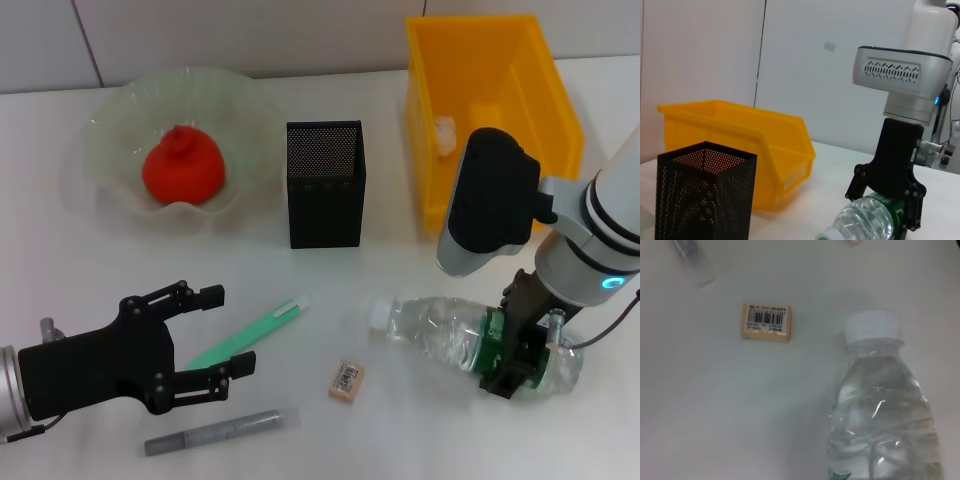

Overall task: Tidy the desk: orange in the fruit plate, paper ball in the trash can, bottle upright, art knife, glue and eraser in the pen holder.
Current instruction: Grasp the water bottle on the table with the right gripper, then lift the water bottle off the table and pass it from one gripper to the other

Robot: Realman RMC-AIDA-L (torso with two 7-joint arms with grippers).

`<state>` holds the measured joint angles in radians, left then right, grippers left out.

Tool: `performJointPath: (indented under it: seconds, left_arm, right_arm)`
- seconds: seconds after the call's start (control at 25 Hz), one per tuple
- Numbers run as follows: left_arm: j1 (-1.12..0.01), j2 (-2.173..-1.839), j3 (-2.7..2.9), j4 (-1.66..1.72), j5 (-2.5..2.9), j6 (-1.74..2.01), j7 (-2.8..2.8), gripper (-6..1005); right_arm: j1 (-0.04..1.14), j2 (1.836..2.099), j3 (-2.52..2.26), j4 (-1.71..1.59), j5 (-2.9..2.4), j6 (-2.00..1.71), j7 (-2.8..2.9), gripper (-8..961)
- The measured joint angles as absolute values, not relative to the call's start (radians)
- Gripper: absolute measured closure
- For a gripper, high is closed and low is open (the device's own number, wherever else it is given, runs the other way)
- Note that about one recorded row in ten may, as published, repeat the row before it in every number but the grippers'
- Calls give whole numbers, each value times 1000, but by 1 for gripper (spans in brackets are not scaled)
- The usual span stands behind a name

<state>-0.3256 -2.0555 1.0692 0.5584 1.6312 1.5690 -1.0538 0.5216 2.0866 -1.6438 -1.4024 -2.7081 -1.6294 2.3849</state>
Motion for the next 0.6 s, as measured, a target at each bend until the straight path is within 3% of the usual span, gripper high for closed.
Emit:
performJointPath:
  seconds: [0.6]
  left_arm:
    - [-322, -2057, 1066, 564, 1625, 1570, -1054, 136]
  right_arm:
    - [455, 2082, -1574, -1445, -2565, -1630, 2300, 183]
